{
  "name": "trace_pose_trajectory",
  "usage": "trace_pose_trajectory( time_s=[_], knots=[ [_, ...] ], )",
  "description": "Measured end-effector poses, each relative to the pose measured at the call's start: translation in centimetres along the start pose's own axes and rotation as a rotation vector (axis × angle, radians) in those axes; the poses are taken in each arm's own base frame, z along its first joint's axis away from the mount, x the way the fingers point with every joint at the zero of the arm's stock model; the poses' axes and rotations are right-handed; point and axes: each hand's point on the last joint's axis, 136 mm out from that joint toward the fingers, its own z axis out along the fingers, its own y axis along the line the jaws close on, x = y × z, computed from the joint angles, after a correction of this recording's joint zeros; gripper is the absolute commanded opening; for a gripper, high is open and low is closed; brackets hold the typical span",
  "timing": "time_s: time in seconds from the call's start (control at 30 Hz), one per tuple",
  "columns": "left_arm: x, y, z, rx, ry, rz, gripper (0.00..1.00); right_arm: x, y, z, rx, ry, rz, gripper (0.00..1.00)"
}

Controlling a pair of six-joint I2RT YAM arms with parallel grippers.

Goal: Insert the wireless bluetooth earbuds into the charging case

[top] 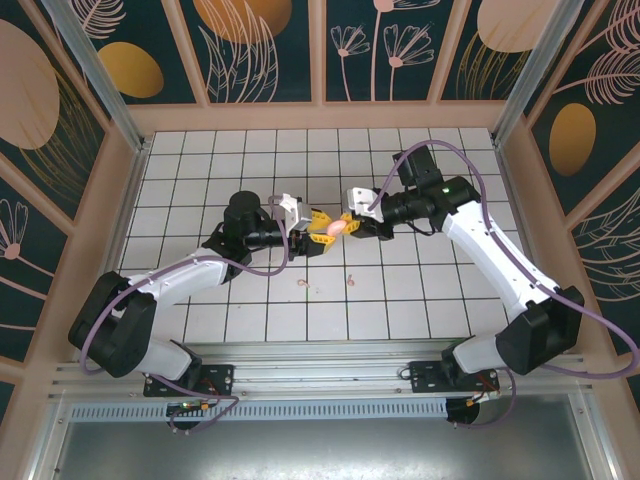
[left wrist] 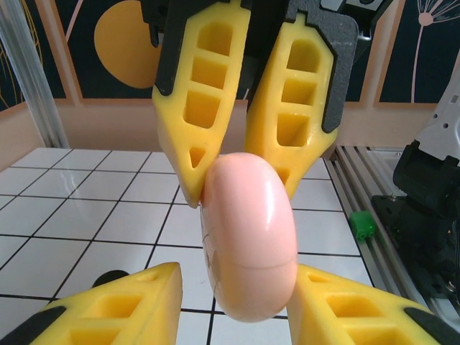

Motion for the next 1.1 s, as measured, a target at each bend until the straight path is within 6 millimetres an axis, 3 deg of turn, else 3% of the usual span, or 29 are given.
trace_pose_trajectory(
  time_s=[0.63, 0.87, 1.1],
  knots=[
    [-0.41, -0.06, -0.07, -0.001, -0.01, 0.007, 0.37, -0.59, -0.11, 0.14, -0.002, -0.041, 0.023, 0.12],
    [-0.5, -0.1, -0.07, 0.001, -0.013, -0.006, 0.25, -0.5, -0.19, 0.16, 0.001, -0.041, 0.036, 0.12],
    [-0.56, -0.08, -0.08, -0.001, -0.014, -0.009, 0.32, -0.48, -0.2, 0.16, 0.007, -0.045, 0.047, 0.11]
  ],
)
